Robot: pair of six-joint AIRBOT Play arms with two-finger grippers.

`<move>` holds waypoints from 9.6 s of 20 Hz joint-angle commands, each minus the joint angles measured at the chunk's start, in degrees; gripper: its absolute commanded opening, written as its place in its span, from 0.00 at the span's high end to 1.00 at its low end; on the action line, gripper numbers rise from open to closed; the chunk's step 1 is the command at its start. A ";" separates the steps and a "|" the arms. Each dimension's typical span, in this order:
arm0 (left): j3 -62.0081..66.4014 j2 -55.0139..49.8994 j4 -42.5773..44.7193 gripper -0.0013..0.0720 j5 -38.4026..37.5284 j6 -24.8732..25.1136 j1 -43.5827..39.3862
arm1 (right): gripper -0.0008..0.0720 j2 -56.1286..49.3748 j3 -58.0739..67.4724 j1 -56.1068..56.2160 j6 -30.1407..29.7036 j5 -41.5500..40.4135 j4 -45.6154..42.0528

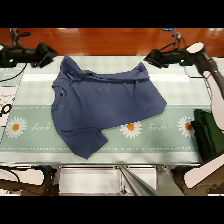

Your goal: Fold the shirts.

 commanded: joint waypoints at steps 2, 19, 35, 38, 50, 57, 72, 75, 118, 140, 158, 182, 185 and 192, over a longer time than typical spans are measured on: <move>-5.01 5.88 16.00 0.29 -17.20 -6.47 6.47 | 0.43 4.37 0.39 -6.32 -2.29 14.29 -8.85; -64.94 29.77 1.95 0.29 -12.13 0.87 28.57 | 0.43 39.74 -58.36 -23.76 -8.44 8.13 0.28; -61.59 23.41 -1.18 0.96 1.14 0.22 9.66 | 0.43 31.39 -58.18 -22.60 -4.11 1.18 1.27; -61.51 23.41 -1.18 0.95 1.27 0.22 9.60 | 0.43 24.46 -54.88 -20.22 -4.07 0.96 1.55; -42.95 25.20 -3.28 0.96 -5.60 0.28 9.64 | 0.95 14.73 -29.75 -7.74 -1.99 9.79 4.24; -1.27 27.28 -8.87 0.96 -5.03 -4.72 11.08 | 0.95 30.99 4.35 -4.76 6.23 15.47 -11.13; 24.85 53.40 18.01 0.96 -8.35 -11.65 14.82 | 0.95 63.95 15.17 -3.41 11.28 30.49 -33.59; 24.85 56.94 20.04 0.95 -11.19 -11.65 9.90 | 0.95 66.42 11.89 -3.41 11.76 33.79 -33.70; -15.19 0.76 18.36 0.95 -13.77 -2.99 0.13 | 0.95 1.60 -7.34 -4.48 4.48 21.27 -22.58; -68.94 34.75 6.64 0.29 -8.83 0.90 24.52 | 0.42 46.01 -65.81 -28.15 2.34 7.13 -10.47; -68.59 29.70 6.25 0.95 -1.36 3.85 9.29 | 0.42 36.30 -65.85 -25.18 1.90 14.36 -13.42; -40.61 25.66 -1.44 0.96 -0.22 2.32 9.07 | 0.95 25.00 -40.65 -18.51 -6.16 15.23 -0.17; -33.18 18.36 -5.31 0.96 0.20 2.34 7.87 | 0.95 22.73 -35.95 -18.51 -5.70 15.02 0.50; -16.41 -1.77 -5.53 0.95 -0.11 -0.92 2.91 | 0.95 10.67 -24.41 -14.14 -4.13 9.55 2.45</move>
